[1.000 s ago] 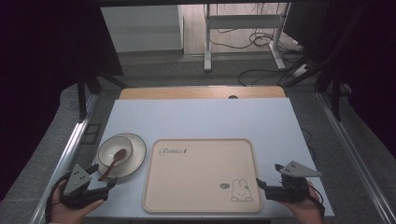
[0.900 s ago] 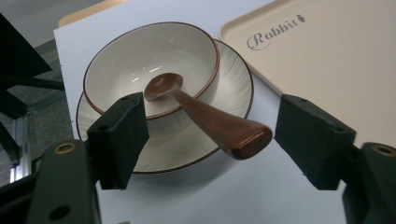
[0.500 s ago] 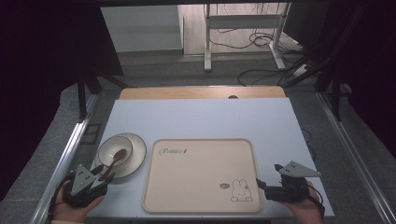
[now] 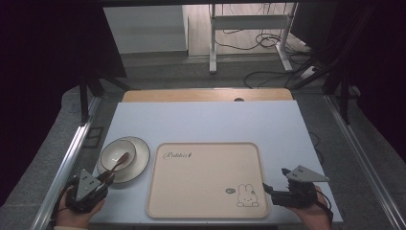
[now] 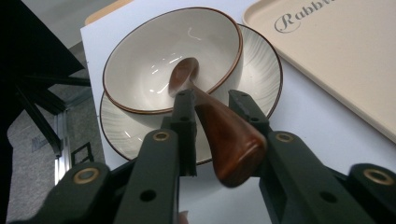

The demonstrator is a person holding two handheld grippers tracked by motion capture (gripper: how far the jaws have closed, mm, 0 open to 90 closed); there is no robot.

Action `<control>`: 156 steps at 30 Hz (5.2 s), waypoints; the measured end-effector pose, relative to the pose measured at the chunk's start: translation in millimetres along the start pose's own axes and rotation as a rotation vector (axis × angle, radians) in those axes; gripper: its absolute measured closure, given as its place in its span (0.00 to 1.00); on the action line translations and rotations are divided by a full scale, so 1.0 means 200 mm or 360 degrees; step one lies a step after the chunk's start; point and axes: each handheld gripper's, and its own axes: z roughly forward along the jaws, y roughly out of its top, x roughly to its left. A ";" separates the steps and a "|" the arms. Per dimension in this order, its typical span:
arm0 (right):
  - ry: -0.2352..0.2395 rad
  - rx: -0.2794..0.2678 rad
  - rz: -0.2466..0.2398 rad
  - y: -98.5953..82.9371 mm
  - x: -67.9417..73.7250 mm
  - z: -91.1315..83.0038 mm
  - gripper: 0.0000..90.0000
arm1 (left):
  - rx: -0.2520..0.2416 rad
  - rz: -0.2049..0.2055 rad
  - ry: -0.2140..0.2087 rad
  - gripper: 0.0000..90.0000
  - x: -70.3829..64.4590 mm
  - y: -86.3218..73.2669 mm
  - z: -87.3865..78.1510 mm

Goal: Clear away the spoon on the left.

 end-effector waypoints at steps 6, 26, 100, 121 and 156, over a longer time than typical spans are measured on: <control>0.0003 -0.0001 -0.0006 0.00 0.00 0.00 0.17 | 0.0001 -0.0007 0.0027 0.89 0.00 0.00 0.00; -0.0014 0.0000 -0.0023 0.00 0.00 0.00 0.18 | -0.0012 -0.0055 0.0068 0.95 0.01 0.01 0.00; -0.0039 0.0006 -0.0015 0.00 0.00 0.00 0.18 | -0.0401 -0.0024 0.0011 0.95 -0.04 0.39 -0.16; -0.0043 0.0005 -0.0014 0.00 0.00 0.00 0.18 | -0.0461 0.0026 -0.0025 0.95 -0.08 0.49 -0.15; -0.0045 0.0004 -0.0014 -0.01 0.00 0.00 0.18 | -0.0461 0.0123 -0.0141 0.95 -0.21 0.63 -0.05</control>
